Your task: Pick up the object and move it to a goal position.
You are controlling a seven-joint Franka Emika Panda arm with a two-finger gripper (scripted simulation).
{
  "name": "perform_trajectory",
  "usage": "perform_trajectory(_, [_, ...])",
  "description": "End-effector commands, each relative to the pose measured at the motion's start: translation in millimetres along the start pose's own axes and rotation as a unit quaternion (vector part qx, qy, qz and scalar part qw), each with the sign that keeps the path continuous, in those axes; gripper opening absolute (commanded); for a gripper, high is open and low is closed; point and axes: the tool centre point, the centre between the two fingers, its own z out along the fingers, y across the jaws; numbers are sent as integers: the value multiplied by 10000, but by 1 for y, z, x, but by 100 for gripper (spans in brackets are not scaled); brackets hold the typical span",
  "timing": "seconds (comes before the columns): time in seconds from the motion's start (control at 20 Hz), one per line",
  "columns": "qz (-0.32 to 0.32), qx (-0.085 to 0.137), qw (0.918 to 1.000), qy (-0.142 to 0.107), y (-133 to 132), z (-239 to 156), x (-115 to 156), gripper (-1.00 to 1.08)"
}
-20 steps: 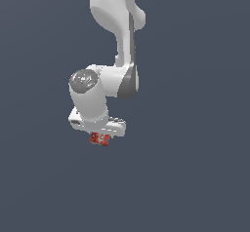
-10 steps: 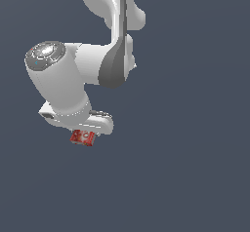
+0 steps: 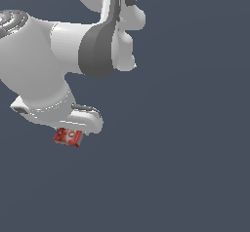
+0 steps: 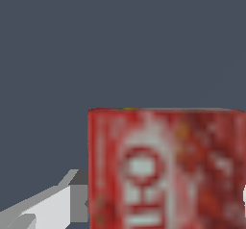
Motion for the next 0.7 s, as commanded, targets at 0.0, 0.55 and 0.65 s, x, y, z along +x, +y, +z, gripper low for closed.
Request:
perform_trajectory(0.0, [-2, 1, 10000, -5, 3, -8, 4, -100])
perform_trajectory(0.55, [-2, 1, 10000, -5, 8, -21, 12, -100])
perform_trajectory(0.65, [-2, 1, 10000, -5, 8, -21, 13, -100])
